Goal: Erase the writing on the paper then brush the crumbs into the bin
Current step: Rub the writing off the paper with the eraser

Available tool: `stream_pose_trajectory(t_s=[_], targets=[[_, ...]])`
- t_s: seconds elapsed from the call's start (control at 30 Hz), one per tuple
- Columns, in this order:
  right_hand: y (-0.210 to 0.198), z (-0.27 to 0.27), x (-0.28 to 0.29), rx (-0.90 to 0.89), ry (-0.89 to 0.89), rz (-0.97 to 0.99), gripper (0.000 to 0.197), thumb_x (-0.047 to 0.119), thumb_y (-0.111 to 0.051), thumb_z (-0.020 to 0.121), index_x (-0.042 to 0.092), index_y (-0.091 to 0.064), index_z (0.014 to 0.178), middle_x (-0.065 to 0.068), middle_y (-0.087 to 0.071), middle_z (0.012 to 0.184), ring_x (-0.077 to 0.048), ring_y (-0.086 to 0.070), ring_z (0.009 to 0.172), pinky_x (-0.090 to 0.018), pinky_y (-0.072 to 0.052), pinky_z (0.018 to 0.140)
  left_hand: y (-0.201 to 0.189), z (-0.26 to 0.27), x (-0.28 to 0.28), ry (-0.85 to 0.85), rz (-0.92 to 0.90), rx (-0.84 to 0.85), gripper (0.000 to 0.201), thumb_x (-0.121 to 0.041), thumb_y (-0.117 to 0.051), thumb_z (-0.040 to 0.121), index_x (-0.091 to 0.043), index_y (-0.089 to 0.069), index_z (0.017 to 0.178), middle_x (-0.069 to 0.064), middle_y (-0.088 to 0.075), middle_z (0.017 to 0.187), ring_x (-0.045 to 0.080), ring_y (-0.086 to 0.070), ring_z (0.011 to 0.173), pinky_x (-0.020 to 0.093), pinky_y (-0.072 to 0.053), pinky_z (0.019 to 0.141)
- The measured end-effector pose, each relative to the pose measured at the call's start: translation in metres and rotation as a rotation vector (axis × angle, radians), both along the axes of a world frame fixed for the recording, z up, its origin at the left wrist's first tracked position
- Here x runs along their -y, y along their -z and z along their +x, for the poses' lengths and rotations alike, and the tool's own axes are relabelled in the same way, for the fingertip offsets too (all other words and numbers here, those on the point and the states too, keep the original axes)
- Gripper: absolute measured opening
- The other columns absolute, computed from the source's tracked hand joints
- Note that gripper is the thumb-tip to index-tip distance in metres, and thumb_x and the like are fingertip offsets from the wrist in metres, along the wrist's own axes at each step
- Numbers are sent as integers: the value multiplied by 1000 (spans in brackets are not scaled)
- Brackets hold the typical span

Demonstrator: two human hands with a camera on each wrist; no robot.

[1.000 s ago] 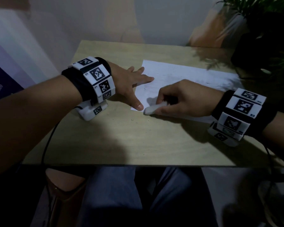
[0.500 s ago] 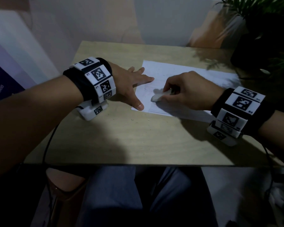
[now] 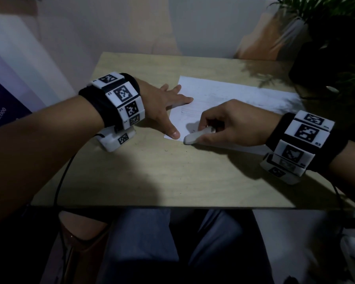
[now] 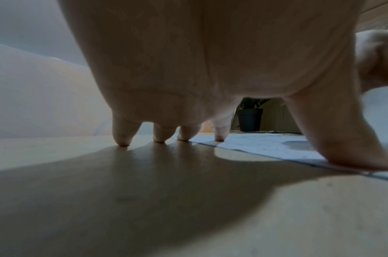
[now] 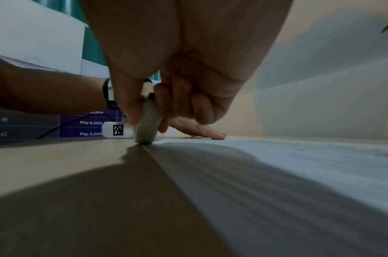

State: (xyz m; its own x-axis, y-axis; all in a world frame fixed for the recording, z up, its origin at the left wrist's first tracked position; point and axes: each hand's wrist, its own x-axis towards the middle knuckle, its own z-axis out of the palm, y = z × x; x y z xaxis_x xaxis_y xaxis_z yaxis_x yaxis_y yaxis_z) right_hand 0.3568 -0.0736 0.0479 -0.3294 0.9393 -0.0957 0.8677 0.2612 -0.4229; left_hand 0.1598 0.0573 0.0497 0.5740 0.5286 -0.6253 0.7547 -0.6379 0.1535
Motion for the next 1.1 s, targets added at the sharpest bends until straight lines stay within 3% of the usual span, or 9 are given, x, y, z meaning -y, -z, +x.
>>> stream_pose_trajectory(t_s=[0.07, 0.2, 0.37, 0.53, 0.63, 0.8, 0.93, 1.1], targets=[[1, 3, -5, 26, 46, 30, 27, 52, -74, 83, 26, -70, 89, 11, -59, 67, -6, -53, 63, -17, -37, 56, 0, 0, 0, 2, 2, -2, 130, -82, -68, 53, -56, 8, 155, -17, 27, 165, 14, 25, 152, 57, 5, 125], [4, 6, -9, 90, 96, 142, 40, 60, -66, 82, 23, -71, 96, 13, -60, 72, -2, -54, 67, -24, -38, 61, 0, 0, 0, 1, 1, 6, 131, -83, -68, 52, -56, 8, 155, -16, 27, 165, 14, 25, 153, 57, 5, 125], [2, 3, -5, 38, 21, 10, 26, 52, -72, 82, 27, -72, 92, 12, -60, 68, -4, -54, 64, -15, -37, 57, 0, 0, 0, -6, -1, 0, 132, -83, -68, 51, -56, 8, 155, -17, 27, 165, 13, 25, 152, 57, 5, 125], [4, 6, -9, 90, 88, 109, 31, 56, -68, 85, 25, -70, 90, 12, -61, 69, -4, -55, 66, -28, -41, 61, -1, 0, 1, -7, -1, 8, 131, -82, -69, 52, -56, 7, 155, -17, 27, 165, 13, 25, 153, 57, 5, 125], [3, 0, 0, 76, -7, 46, 35, 59, -65, 80, 25, -68, 86, 8, -61, 66, -8, -55, 63, -27, -43, 60, 0, -1, 1, -13, -6, 13, 131, -81, -70, 51, -56, 7, 155, -18, 26, 165, 12, 25, 152, 56, 5, 125], [5, 3, -6, 92, 104, 131, 36, 60, -65, 79, 25, -67, 85, 12, -59, 64, -4, -54, 62, -29, -39, 59, 1, 0, -1, -7, -6, 12, 133, -84, -68, 49, -56, 7, 155, -16, 27, 165, 13, 25, 152, 56, 5, 125], [4, -2, 2, 89, -32, 78, 25, 50, -70, 84, 26, -68, 89, 11, -60, 65, -4, -55, 64, -22, -40, 59, 0, -1, -1, -4, -12, 5, 133, -85, -67, 49, -57, 8, 155, -17, 27, 165, 12, 26, 152, 57, 5, 125], [6, 2, -4, -10, 33, 169, 28, 49, -64, 88, 23, -70, 95, 15, -62, 74, 1, -56, 68, -21, -38, 63, 0, -1, 1, -15, -17, 21, 132, -82, -70, 51, -57, 6, 155, -18, 26, 165, 11, 25, 152, 57, 5, 125]])
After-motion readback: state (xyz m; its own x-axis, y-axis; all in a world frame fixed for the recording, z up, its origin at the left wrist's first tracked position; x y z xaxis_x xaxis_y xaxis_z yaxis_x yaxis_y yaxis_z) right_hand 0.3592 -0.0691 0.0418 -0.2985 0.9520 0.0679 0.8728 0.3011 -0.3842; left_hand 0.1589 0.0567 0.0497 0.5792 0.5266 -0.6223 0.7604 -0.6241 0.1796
